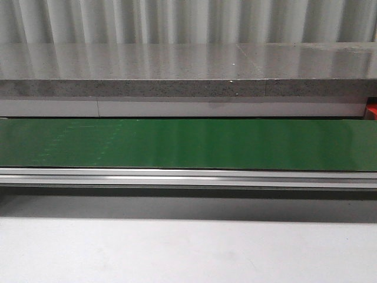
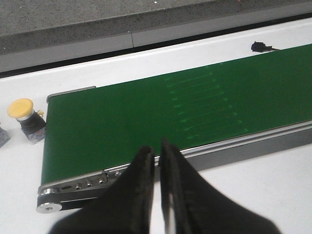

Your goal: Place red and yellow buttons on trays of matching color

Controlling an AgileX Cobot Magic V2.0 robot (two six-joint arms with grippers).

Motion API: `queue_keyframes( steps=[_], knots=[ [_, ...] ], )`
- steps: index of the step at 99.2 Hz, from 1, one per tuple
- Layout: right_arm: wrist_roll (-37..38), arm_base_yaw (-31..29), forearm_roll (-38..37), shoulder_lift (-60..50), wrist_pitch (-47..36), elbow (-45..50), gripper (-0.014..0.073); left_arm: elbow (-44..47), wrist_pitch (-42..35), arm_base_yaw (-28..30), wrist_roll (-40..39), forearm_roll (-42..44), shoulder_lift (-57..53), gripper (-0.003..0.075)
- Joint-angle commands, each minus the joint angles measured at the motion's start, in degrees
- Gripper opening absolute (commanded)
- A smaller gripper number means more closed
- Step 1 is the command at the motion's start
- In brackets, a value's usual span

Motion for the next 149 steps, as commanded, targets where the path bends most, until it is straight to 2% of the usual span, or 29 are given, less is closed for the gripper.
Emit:
queue_keyframes(
  steps=[1,32,65,117,149],
  knots=[
    [-0.5,2.8,-0.4,-6.3,-2.2,2.0,-0.0068,-1.6,-4.2,-0.3,-0.2,-0.8,0.2,-0.0006],
    [-0.5,13.1,-0.4,-18.8,-7.8,18.9,-0.0068,-1.6,-4.2,-0.3,-0.2,-0.8,0.2,-0.0006],
    [-0.5,19.7,-0.4,-35.0,-14.4,37.6,-0.0068,-1.6,-4.2,-0.3,-0.2,-0.8,0.2,-0.0006],
    [-1.4,20.2,-0.4,-68.2,-24.9,64.3,-0.0068,-1.6,-4.7,-0.3,-0.2,-0.8,0.2,-0.0006],
    [-1.4,20.2,-0.4,-86.4,-26.7,76.5,-0.0068,-1.5,-6.3,-0.3,-0.2,-0.8,0.2,-0.0006]
  ],
)
